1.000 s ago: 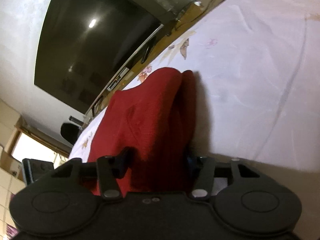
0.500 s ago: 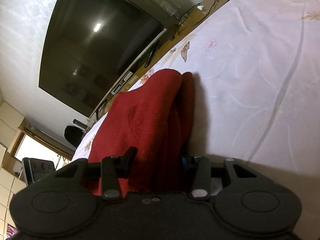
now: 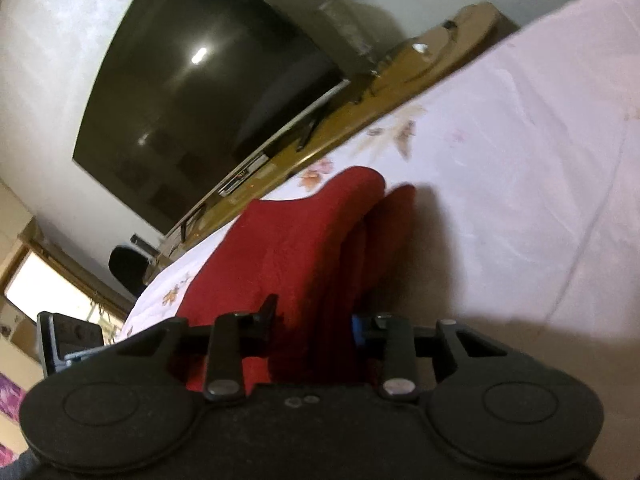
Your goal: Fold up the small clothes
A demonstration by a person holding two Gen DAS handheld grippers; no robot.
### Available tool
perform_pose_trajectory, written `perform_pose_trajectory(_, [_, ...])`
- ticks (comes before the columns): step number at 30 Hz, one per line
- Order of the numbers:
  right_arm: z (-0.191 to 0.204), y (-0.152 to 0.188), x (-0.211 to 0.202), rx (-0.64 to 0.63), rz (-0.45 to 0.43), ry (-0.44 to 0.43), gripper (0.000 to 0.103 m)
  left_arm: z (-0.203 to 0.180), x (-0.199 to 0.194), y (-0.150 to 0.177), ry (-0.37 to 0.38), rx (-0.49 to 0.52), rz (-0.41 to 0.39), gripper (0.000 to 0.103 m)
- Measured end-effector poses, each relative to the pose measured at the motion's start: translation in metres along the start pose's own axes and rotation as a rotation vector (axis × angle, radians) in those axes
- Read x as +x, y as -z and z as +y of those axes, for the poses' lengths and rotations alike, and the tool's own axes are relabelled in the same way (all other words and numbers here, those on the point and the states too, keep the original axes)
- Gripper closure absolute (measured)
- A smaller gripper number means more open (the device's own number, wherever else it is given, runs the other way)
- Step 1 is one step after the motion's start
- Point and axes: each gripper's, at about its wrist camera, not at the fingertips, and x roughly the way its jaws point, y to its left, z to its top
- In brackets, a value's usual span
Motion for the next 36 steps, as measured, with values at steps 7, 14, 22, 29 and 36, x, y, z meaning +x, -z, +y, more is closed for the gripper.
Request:
perform_pose_trajectory(7, [0.064,0.004,0.011,-0.053,-0.001,-0.069,0.07,0.02,-0.08,-0.011,-0.022,0.053,-0.057,0.052])
perform_pose_trajectory(14, [0.124,0.034,0.091,-0.04,0.063,-0.19,0.07,0.088,-0.174,-0.01,-0.149,0.032,-0.088,0.052])
perform_pose_trajectory(22, [0.161,0.086,0.188,0.018,0.199,-0.209,0.069,0.185,-0.225,0.029,-0.215,-0.159,-0.139,0.051])
perform_pose_trajectory(29, [0.157,0.09,0.192,-0.008,0.218,-0.169,0.067,0.191,-0.22,0.051,-0.193,-0.188,-0.2,0.039])
perform_pose_trajectory(36, [0.179,0.093,0.178,-0.115,0.191,-0.116,0.072,0.192,-0.22,0.043,-0.199,-0.183,-0.183,0.036])
